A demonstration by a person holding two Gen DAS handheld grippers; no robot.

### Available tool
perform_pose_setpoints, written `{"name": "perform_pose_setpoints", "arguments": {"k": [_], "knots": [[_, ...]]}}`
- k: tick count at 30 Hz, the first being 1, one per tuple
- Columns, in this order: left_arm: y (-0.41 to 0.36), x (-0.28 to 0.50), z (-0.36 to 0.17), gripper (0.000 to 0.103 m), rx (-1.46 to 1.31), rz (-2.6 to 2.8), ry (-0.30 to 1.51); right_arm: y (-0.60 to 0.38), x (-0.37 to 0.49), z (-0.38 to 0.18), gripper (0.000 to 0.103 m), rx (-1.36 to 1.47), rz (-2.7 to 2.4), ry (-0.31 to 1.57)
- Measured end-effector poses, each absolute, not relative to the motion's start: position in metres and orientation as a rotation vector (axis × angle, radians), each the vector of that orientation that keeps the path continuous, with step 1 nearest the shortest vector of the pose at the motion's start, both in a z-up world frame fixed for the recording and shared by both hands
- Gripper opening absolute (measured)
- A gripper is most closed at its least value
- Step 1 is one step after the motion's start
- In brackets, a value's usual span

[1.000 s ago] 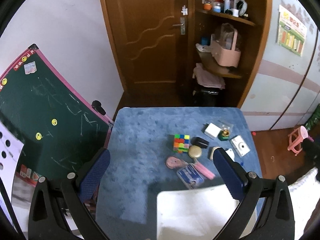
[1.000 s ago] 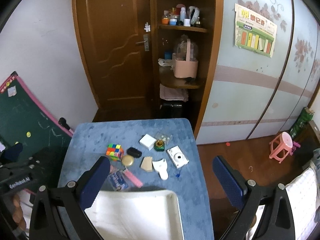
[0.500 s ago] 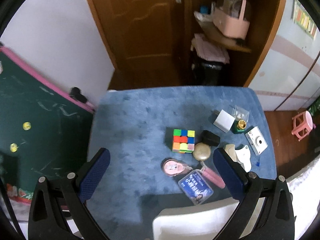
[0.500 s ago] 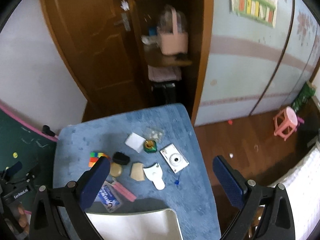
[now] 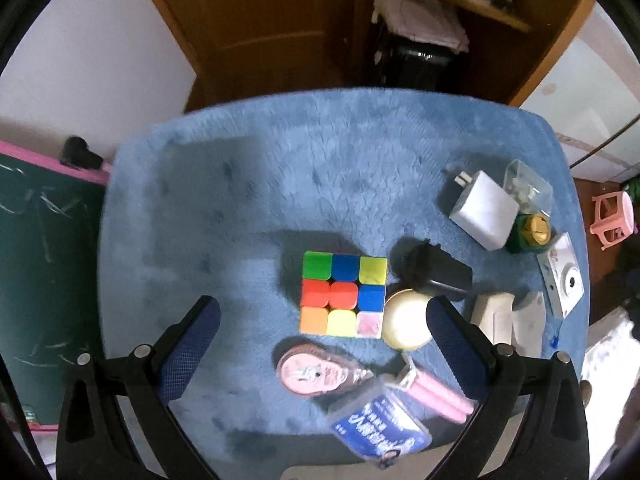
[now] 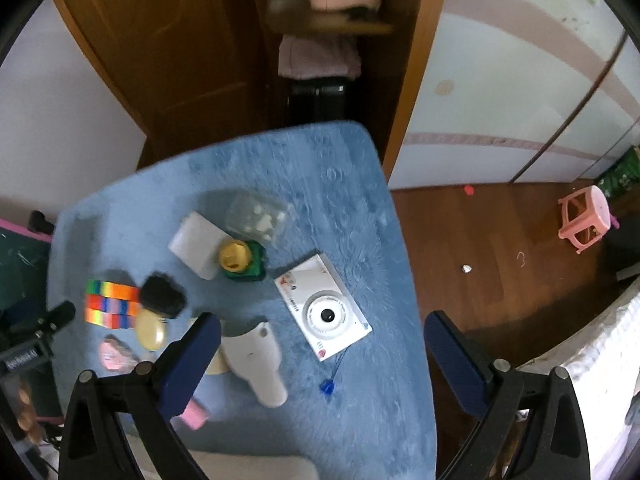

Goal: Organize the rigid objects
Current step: 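Grasp the Rubik's cube with the left tool while the right tool grasps the white lens toy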

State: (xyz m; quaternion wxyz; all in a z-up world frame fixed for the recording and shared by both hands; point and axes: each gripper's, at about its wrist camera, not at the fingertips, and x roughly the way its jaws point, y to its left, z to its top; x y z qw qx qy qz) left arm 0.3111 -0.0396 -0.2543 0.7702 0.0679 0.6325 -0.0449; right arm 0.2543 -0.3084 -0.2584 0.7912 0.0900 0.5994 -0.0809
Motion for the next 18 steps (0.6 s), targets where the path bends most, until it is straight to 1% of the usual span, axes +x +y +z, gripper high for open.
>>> {"name": "perform_pose_setpoints", "arguments": {"k": [2, 9, 11, 18], "knots": [[-0.039, 0.316, -0.262, 0.102, 0.122, -0.101, 1.396, -0.309, 0.261, -0.277, 0.093, 0.2, -0.162, 1.323], [-0.042, 0.322, -0.284, 0.102, 0.121, -0.09, 1.441, -0.304, 0.273, -0.319, 0.093, 0.174, -0.15, 1.398], [-0.045, 0.323, -0.29, 0.102, 0.136, -0.088, 1.447, -0.305, 0.275, -0.326, 0.088, 0.174, -0.15, 1.415], [-0.05, 0.323, -0.306, 0.102, 0.138, -0.102, 1.462, -0.31, 0.278, -0.353, 0.078, 0.185, -0.149, 1.47]]}}
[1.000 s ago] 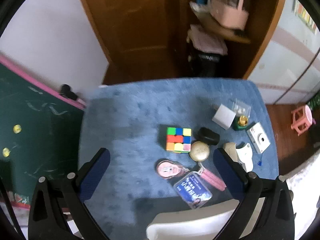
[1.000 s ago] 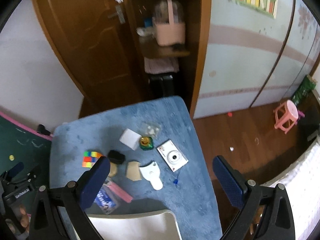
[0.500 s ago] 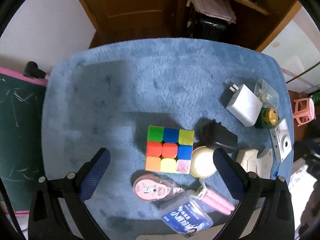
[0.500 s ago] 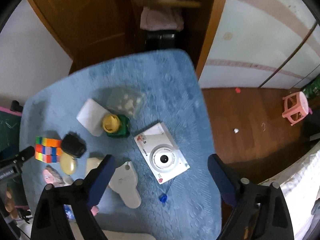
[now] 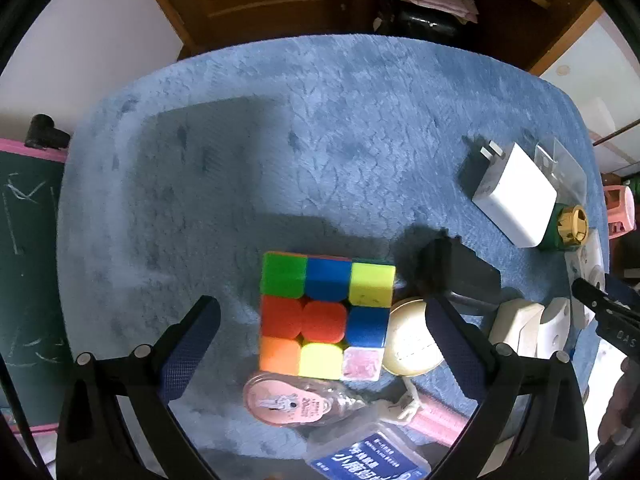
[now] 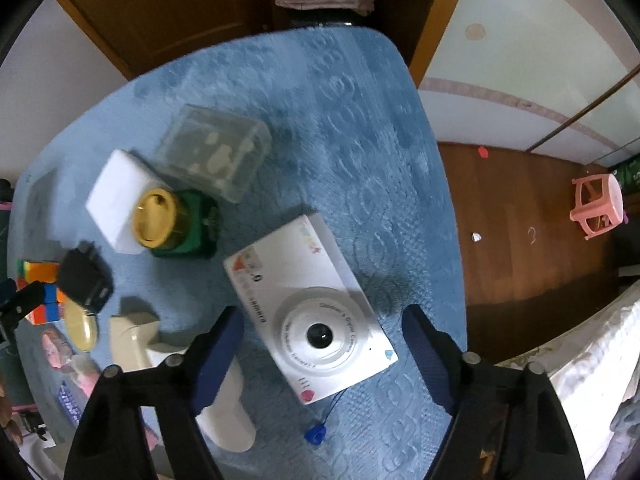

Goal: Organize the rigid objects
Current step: 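Grasp the Rubik's cube with the left tool while the right tool grasps the white lens toy, then carry the cube and white lens toy over the white tray with both tools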

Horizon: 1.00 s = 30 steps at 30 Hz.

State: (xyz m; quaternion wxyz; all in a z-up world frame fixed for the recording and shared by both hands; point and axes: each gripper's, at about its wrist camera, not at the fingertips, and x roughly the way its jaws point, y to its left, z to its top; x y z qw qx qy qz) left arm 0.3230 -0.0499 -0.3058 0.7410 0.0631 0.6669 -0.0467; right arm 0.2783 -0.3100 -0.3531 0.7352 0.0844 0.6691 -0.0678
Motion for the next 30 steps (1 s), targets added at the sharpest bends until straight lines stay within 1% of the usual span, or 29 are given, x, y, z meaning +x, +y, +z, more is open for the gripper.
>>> {"name": "perform_pose_setpoints", "arguments": {"k": [3, 5, 7, 9, 11, 14, 15, 17, 19, 20, 22, 26, 30], "knots": [[-0.049, 0.322, -0.31, 0.102, 0.139, -0.101, 1.46, -0.306, 0.278, -0.361, 0.074, 0.18, -0.133, 1.474], [-0.049, 0.321, -0.314, 0.101, 0.138, -0.099, 1.463, -0.303, 0.278, -0.366, 0.074, 0.159, -0.135, 1.476], [-0.048, 0.32, -0.318, 0.098, 0.145, -0.092, 1.481, -0.299, 0.278, -0.369, 0.074, 0.143, -0.134, 1.475], [-0.046, 0.32, -0.322, 0.09, 0.152, -0.083, 1.496, -0.296, 0.278, -0.37, 0.073, 0.137, -0.134, 1.475], [-0.043, 0.319, -0.328, 0.09, 0.152, -0.067, 1.51, -0.293, 0.277, -0.373, 0.073, 0.125, -0.135, 1.476], [-0.039, 0.32, -0.332, 0.079, 0.132, -0.056, 1.526, -0.283, 0.277, -0.379, 0.073, 0.107, -0.136, 1.476], [-0.037, 0.319, -0.335, 0.077, 0.114, -0.066, 1.543, -0.286, 0.28, -0.378, 0.073, 0.107, -0.137, 1.477], [-0.033, 0.32, -0.339, 0.077, 0.072, -0.063, 1.562, -0.283, 0.279, -0.382, 0.073, 0.11, -0.137, 1.479], [-0.028, 0.319, -0.341, 0.069, 0.01, -0.078, 1.578, -0.281, 0.282, -0.379, 0.072, 0.11, -0.138, 1.48], [-0.027, 0.318, -0.341, 0.064, -0.012, -0.089, 1.581, -0.28, 0.282, -0.38, 0.072, 0.112, -0.139, 1.479], [-0.027, 0.317, -0.34, 0.064, -0.001, -0.074, 1.572, -0.289, 0.285, -0.377, 0.071, 0.11, -0.139, 1.478], [-0.026, 0.305, -0.334, 0.063, -0.006, -0.065, 1.553, -0.288, 0.286, -0.373, 0.063, 0.117, -0.148, 1.481], [-0.031, 0.292, -0.31, 0.063, 0.05, -0.049, 1.489, -0.292, 0.279, -0.366, 0.061, 0.162, -0.152, 1.478]]}}
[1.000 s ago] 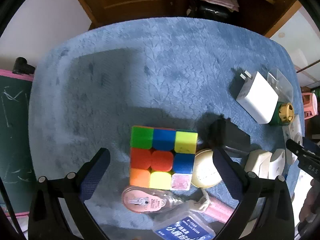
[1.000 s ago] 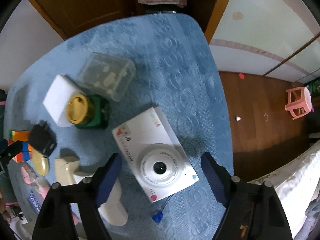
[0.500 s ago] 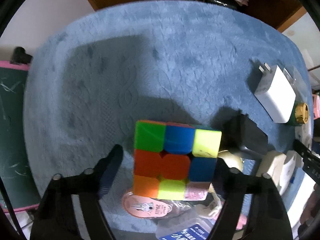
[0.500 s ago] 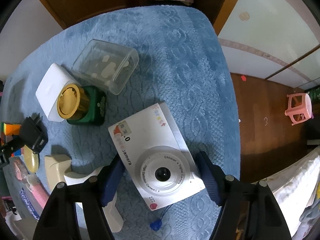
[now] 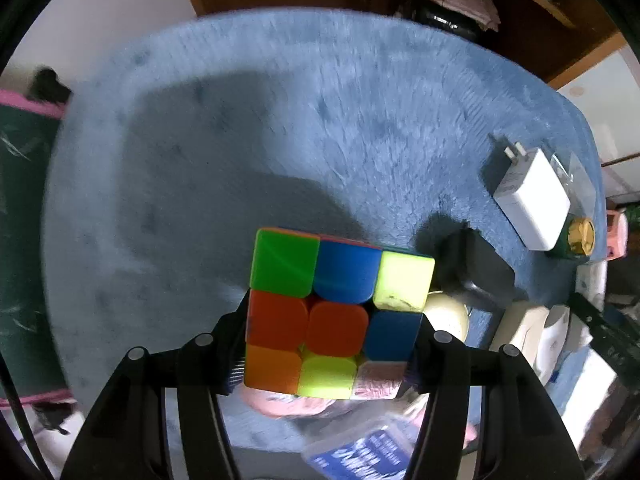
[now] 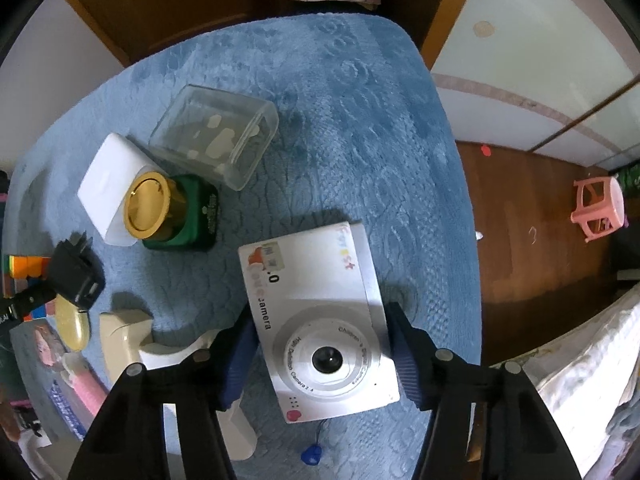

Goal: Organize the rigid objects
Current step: 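Carry the cube and white lens toy over the white tray with both tools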

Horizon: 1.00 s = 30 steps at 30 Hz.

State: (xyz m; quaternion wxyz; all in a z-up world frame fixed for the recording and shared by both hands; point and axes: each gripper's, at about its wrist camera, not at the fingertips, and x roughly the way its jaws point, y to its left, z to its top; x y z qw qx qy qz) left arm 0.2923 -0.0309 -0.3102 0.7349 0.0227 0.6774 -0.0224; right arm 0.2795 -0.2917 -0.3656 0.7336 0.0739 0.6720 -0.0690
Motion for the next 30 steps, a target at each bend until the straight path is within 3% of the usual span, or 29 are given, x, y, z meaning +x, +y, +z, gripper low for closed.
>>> {"name": "perform_pose_setpoints", "arguments": {"k": [8, 15, 24, 30], "knots": [[-0.029, 0.246, -0.248, 0.063, 0.115, -0.067, 1.34, -0.294, 0.25, -0.317, 0.061, 0.198, -0.138, 1.389], [-0.025, 0.233, -0.189, 0.063, 0.084, -0.131, 1.242, -0.276, 0.203, -0.228, 0.061, 0.141, -0.125, 1.232], [-0.021, 0.148, -0.121, 0.063, 0.055, -0.196, 1.143, -0.238, 0.128, -0.134, 0.061, 0.119, -0.039, 1.098], [-0.018, 0.095, -0.101, 0.064, 0.043, -0.207, 1.1, -0.211, 0.073, -0.099, 0.061, 0.086, 0.056, 1.052]]}}
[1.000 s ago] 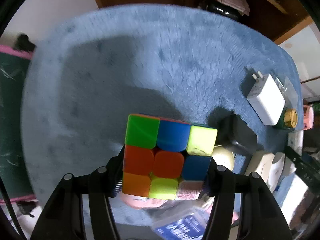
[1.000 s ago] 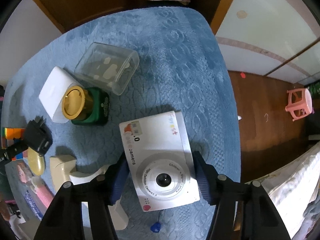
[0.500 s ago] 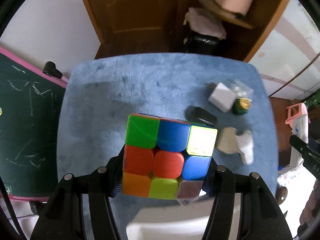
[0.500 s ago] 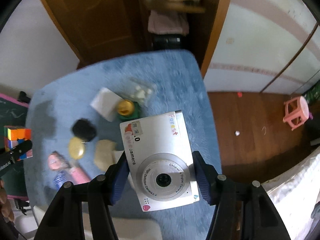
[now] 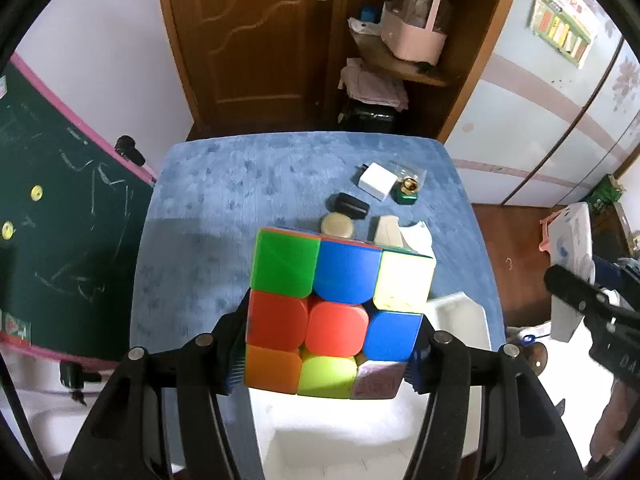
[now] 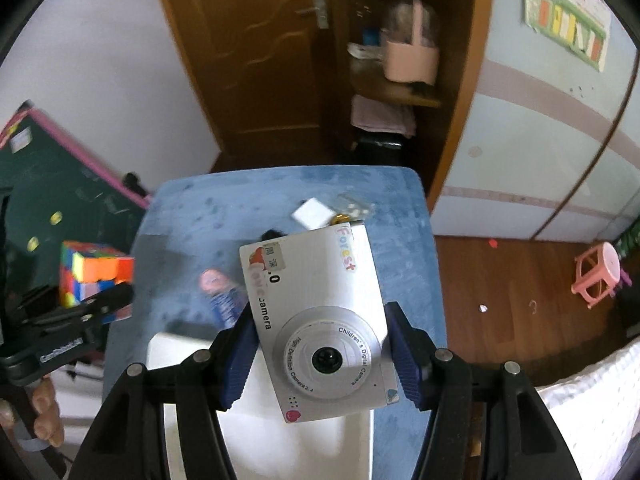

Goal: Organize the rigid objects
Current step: 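Carry the cube and white lens toy over the white tray with both tools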

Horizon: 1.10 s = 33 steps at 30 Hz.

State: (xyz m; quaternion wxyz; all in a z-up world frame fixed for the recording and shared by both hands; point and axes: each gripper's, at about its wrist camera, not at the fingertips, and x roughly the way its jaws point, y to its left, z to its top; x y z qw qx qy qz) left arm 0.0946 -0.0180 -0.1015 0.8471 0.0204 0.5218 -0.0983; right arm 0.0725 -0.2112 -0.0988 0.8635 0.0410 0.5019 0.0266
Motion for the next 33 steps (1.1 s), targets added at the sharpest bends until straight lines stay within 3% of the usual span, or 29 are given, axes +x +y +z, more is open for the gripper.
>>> {"name": "perform_pose_setpoints", "arguments": {"k": [12, 33], "knots": [[-0.012, 0.022, -0.121, 0.064, 0.047, -0.148, 1.076, -0.175, -0.008, -0.1, 0.062, -0.048, 0.077, 1.009], [-0.016, -0.004, -0.211, 0.064, 0.058, -0.156, 1.141, -0.155, -0.03, -0.203, 0.062, -0.055, -0.016, 1.195]]}}
